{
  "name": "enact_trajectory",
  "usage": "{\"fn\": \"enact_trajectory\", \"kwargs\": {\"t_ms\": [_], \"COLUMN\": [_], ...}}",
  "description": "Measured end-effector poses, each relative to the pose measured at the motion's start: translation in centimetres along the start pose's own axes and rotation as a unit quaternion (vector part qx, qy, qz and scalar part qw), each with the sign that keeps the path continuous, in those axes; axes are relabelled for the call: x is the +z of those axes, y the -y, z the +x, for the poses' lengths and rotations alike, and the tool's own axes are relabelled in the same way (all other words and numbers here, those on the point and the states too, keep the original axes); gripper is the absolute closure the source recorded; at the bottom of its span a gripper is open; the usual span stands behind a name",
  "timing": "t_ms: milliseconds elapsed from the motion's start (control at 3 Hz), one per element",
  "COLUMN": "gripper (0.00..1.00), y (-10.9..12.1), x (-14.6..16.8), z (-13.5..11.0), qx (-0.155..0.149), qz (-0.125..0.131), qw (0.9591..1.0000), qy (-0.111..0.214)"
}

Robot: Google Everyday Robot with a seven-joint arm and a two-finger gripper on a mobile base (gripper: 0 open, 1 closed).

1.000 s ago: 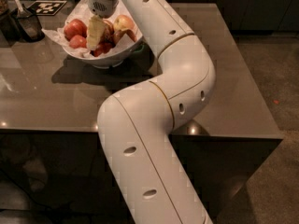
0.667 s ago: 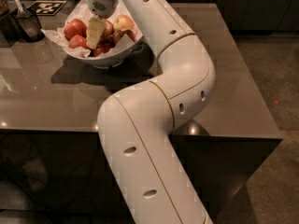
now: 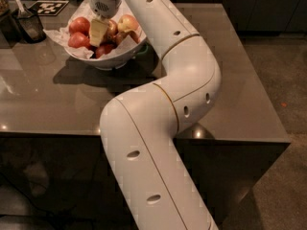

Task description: Pick apple from white bowl

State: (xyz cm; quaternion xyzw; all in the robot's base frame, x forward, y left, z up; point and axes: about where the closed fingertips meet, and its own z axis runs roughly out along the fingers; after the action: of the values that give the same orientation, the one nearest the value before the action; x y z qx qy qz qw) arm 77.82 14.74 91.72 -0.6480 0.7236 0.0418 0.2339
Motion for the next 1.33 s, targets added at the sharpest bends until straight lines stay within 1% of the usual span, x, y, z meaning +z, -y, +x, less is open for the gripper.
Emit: {"fn": "enact_trajectory", "kwargs": {"t_ms": [333,667,1000,1333], "gripper": [1.0,1.0,1.0,1.0], "y": [0.4,0.7,1.1,1.0], "x": [0.1,-1.2,-4.0,-7.1], "z": [-0.4,-0.5,-1.2,-2.1], "qx": [-0.002,0.007,0.009,0.0], "qz": [0.007,0.016,0.03,0.042], "qw": [0.9999,0.9996,0.9981,0.9954], "qy": [0.007,0.022,0.054,0.087]}}
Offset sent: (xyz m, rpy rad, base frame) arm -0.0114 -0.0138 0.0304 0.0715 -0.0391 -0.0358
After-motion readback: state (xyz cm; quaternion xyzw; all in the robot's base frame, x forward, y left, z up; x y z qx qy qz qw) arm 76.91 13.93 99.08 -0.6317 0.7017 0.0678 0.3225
